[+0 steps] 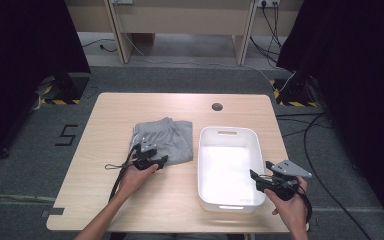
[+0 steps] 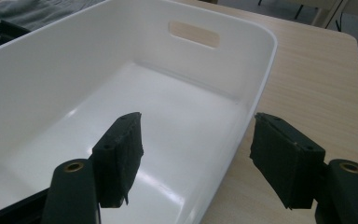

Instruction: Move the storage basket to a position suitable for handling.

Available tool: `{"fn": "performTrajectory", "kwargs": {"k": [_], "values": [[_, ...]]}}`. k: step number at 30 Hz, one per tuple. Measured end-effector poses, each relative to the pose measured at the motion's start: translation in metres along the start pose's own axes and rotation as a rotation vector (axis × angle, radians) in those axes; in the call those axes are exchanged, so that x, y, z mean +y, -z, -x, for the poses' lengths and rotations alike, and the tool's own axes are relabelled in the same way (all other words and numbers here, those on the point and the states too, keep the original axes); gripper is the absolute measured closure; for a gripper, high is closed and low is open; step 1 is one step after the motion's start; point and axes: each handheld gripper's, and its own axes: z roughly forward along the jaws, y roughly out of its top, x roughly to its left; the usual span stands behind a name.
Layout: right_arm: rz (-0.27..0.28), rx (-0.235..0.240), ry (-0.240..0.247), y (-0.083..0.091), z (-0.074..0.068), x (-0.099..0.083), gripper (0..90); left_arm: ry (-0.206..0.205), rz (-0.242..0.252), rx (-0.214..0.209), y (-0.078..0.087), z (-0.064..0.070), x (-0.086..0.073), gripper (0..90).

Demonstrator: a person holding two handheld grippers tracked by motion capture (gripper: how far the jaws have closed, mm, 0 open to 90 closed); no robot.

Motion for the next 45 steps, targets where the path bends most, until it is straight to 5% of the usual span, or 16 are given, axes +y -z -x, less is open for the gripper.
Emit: {"fn": "performTrajectory", "kwargs": {"k": [14,27,35,42,45], "values": [[-0.005,0.011,0.014,-0.001,-0.008,0.002,34.2,-0.013,0.029,-0.043,0.073,0.008,-0.063,43.0],[-0.018,-0.027,-0.002,0.004,-0.013,-0.002,32.6,-0.025,-0.004,-0.098,0.107,0.027,-0.086,39.8],[-0.067,-0.033,-0.021,0.007,-0.012,-0.009,37.5,0.017,0.040,-0.135,0.121,0.030,-0.082,32.5],[-0.102,-0.045,-0.014,0.003,-0.010,-0.010,48.1,-0.049,0.100,-0.139,0.125,0.038,-0.057,29.6],[-0.126,-0.041,0.004,-0.006,-0.004,-0.013,62.1,-0.076,0.096,-0.160,0.118,0.045,-0.045,29.4]]}}
